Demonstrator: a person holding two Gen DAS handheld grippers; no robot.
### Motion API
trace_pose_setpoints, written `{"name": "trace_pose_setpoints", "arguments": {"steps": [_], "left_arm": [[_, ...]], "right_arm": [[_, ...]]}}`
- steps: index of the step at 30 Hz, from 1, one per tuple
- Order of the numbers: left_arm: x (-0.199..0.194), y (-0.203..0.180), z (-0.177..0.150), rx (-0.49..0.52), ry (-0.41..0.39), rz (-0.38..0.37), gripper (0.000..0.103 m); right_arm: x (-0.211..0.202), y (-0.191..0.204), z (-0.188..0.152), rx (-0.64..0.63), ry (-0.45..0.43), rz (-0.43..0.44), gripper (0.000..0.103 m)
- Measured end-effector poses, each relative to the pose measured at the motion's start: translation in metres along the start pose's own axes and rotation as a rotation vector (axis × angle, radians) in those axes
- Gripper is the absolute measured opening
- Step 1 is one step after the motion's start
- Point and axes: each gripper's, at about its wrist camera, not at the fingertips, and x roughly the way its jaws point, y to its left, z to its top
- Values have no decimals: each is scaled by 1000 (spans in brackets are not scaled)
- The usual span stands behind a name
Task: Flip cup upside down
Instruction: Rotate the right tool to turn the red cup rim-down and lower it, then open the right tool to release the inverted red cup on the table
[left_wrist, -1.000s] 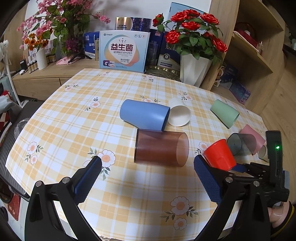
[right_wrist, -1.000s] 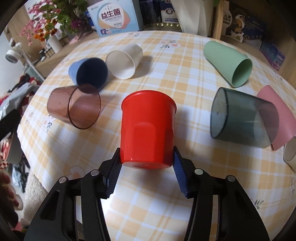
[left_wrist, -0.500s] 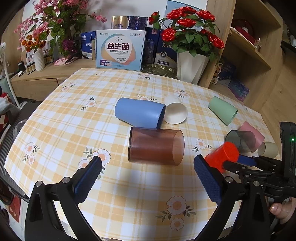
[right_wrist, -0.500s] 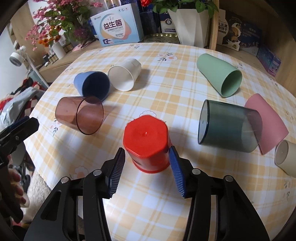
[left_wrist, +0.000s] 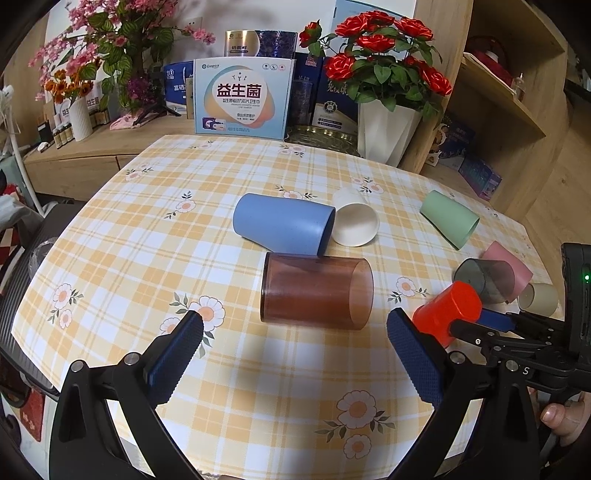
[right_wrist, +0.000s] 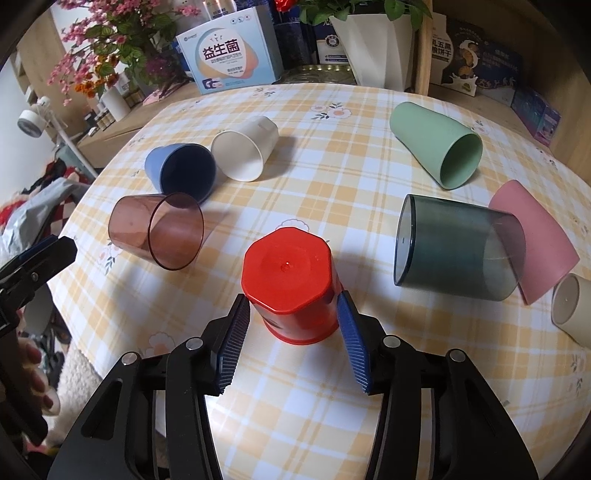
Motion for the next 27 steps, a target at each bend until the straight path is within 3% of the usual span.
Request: {"name": "trace_pose_setpoints", "arguments": {"steps": [7, 15, 27], "left_arm": [[-2, 5, 8, 6, 10, 14, 97], [-26, 4, 42, 55, -87, 12, 97], [-68, -35, 89, 146, -219, -18, 97]], "right_arm": [[-6, -6, 2, 18, -11, -7, 48], [-67, -20, 24, 38, -147, -82, 49], [-163, -63, 49, 132, -365, -164, 81]]}}
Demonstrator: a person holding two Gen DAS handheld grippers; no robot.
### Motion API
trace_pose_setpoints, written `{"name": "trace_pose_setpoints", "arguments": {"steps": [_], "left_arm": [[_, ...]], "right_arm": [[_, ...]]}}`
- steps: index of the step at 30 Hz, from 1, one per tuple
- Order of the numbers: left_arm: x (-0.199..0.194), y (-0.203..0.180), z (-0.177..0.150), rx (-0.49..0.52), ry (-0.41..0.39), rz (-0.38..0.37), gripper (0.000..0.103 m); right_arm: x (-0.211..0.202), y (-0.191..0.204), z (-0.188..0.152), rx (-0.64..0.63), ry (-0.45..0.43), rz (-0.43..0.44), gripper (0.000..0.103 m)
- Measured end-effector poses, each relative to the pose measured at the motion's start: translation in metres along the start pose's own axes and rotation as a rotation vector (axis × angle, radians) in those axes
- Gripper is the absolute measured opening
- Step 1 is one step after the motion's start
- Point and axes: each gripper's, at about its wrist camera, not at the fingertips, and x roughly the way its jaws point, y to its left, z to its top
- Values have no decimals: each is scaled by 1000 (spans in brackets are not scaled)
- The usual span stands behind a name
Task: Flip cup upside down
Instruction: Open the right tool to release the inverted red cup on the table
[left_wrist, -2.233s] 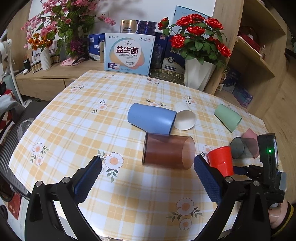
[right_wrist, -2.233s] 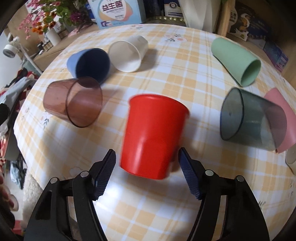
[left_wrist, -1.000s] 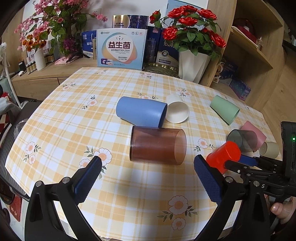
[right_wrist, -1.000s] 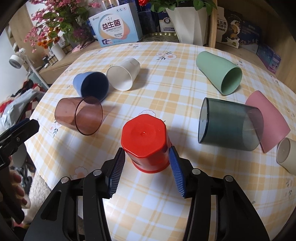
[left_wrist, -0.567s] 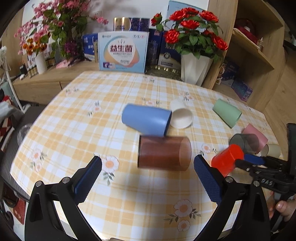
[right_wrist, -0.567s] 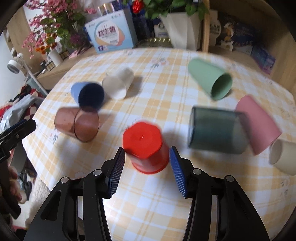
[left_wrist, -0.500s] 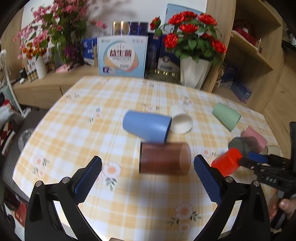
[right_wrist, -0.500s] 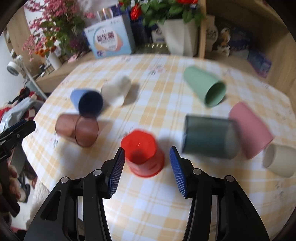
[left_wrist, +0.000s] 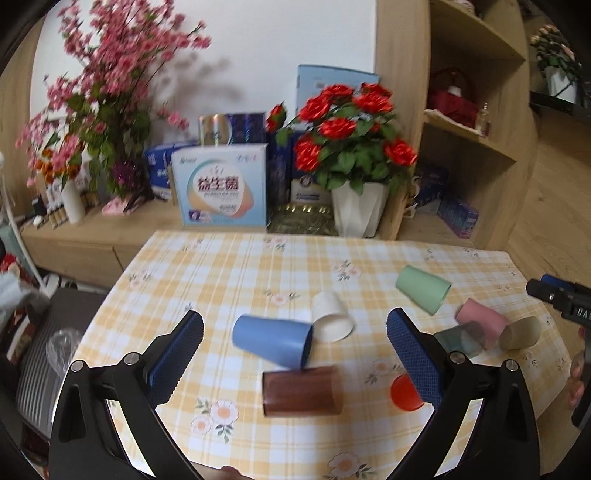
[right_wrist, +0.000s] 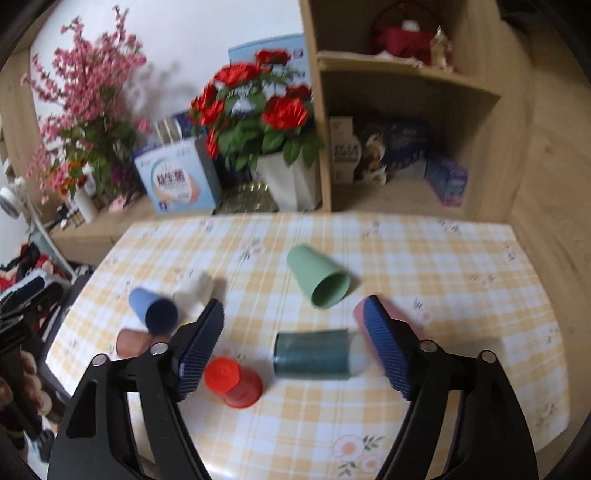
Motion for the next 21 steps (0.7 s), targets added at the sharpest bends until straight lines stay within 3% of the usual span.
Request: {"name": "trace_pose_setpoints", "arguments": {"steps": [1, 7, 21], "left_arm": [[-3, -5, 4, 8, -9, -7, 97], [-16, -28, 21, 40, -73, -37, 97], [-24, -45, 35, 51, -93, -53, 97]], "right_arm": [[-6, -2, 4, 2, -25, -12, 86], [-28, -5, 14, -4, -100, -44, 86], [-48, -14, 20, 10, -143, -84, 86]]}}
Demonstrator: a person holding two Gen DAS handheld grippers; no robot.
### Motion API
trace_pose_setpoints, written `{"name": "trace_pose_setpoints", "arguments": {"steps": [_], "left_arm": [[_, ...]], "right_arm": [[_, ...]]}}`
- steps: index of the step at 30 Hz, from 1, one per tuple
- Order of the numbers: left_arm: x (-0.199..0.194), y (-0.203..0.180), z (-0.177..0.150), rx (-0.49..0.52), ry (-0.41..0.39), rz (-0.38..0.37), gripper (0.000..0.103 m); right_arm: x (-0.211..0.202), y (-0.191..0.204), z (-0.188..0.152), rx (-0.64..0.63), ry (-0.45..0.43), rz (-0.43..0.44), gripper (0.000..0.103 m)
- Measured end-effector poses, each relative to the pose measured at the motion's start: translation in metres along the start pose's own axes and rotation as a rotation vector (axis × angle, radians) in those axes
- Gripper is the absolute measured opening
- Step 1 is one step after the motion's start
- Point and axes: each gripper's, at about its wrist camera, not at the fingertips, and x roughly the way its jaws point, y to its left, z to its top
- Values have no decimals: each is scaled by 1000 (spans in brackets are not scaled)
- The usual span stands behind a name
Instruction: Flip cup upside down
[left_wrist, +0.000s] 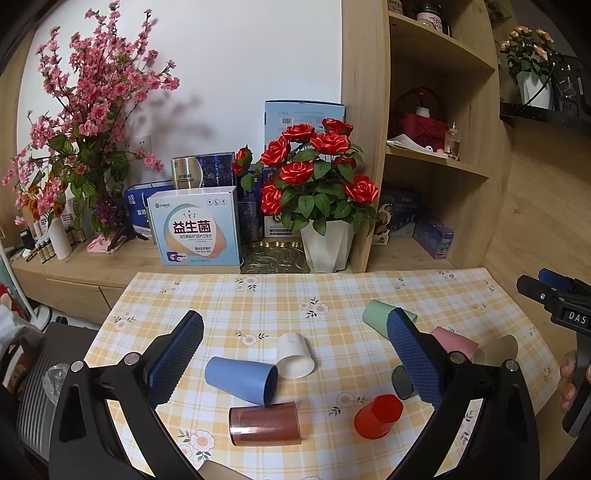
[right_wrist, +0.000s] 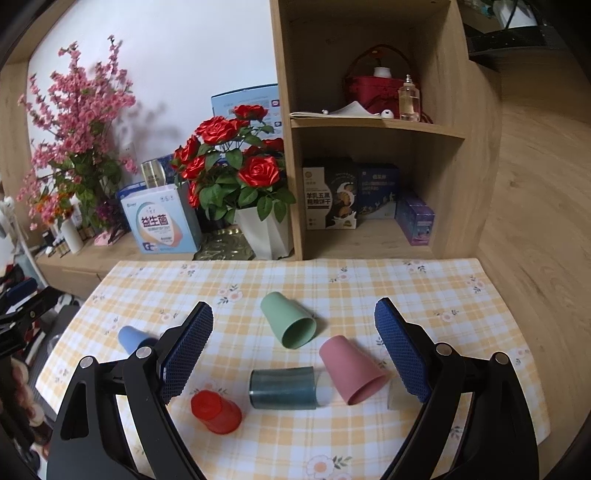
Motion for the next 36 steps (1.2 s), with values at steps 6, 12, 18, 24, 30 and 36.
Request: {"name": "trace_pose_setpoints", "arguments": {"steps": [6, 12, 18, 24, 30, 36], "left_arm": [[-5, -6, 4, 4, -10, -2, 97], [-5, -8, 7, 11, -6, 0, 97], [-7, -9, 8, 12, -8, -4, 97], [-8, -10, 8, 12, -8, -7, 97], [-9, -10, 8, 8, -7, -10, 97], [-9, -10, 8, 6, -8, -13, 97]], "right_arm": [[-4, -4, 2, 6, -10, -8, 86], [-6, -9, 3, 16, -10, -12, 86], [-9, -12, 4, 25, -16, -20, 86], [-10, -15, 3, 31, -18, -24, 86], [-11, -16, 3, 33, -19, -26, 86], [-13, -18, 3, 36, -20, -29, 86]]}}
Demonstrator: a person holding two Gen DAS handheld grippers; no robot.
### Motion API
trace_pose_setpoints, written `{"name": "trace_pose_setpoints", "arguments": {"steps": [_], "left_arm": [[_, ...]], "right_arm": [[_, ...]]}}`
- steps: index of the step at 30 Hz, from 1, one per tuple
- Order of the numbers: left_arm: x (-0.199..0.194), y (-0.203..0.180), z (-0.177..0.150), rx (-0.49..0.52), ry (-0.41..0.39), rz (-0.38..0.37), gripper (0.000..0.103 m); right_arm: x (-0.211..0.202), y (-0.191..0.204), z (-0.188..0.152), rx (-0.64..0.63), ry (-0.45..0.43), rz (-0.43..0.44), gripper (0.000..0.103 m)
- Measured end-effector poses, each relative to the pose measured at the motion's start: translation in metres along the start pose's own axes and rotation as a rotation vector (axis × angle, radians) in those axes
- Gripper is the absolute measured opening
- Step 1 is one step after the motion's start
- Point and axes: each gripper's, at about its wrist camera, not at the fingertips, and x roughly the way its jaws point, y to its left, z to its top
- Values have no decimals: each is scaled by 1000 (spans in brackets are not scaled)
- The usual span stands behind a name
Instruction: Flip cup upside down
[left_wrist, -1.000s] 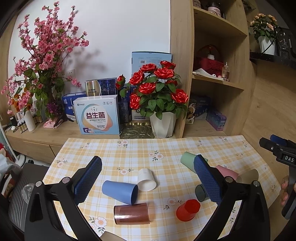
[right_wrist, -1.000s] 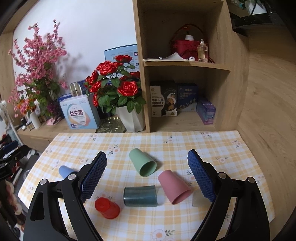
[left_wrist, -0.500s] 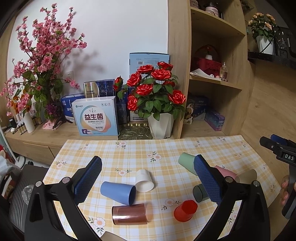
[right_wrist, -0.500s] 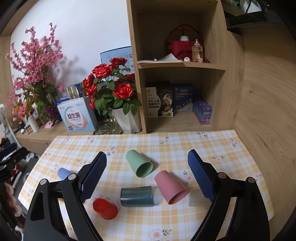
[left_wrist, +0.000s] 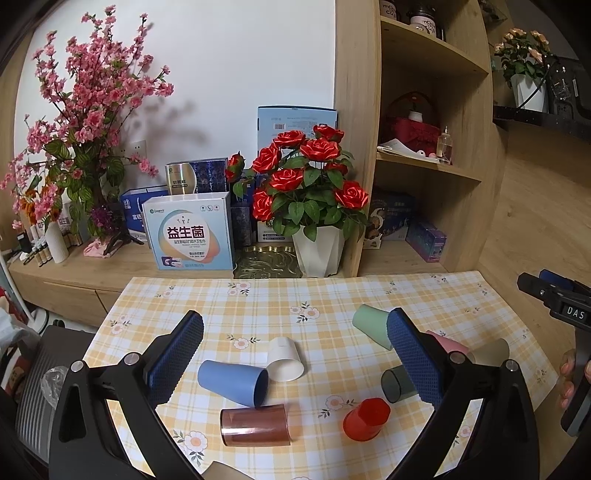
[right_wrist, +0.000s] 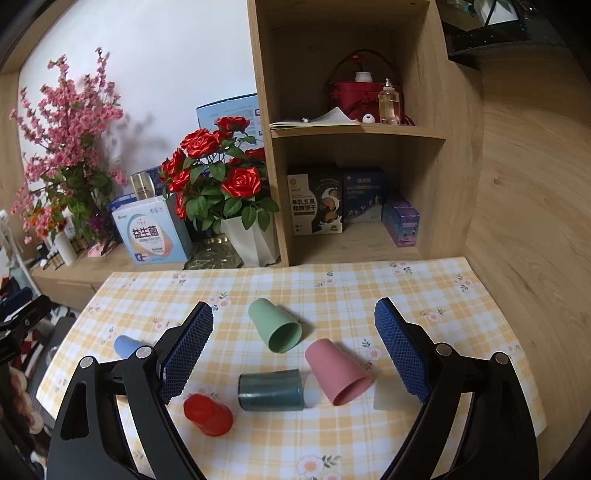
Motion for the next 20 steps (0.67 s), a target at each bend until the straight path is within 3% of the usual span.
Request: {"name": "trace_pose_setpoints", "arguments": {"steps": [20], "left_arm": [[-1, 1, -1, -17, 3, 33, 97]], "right_arm": [[-2, -5, 0, 7, 3, -9, 86]]}}
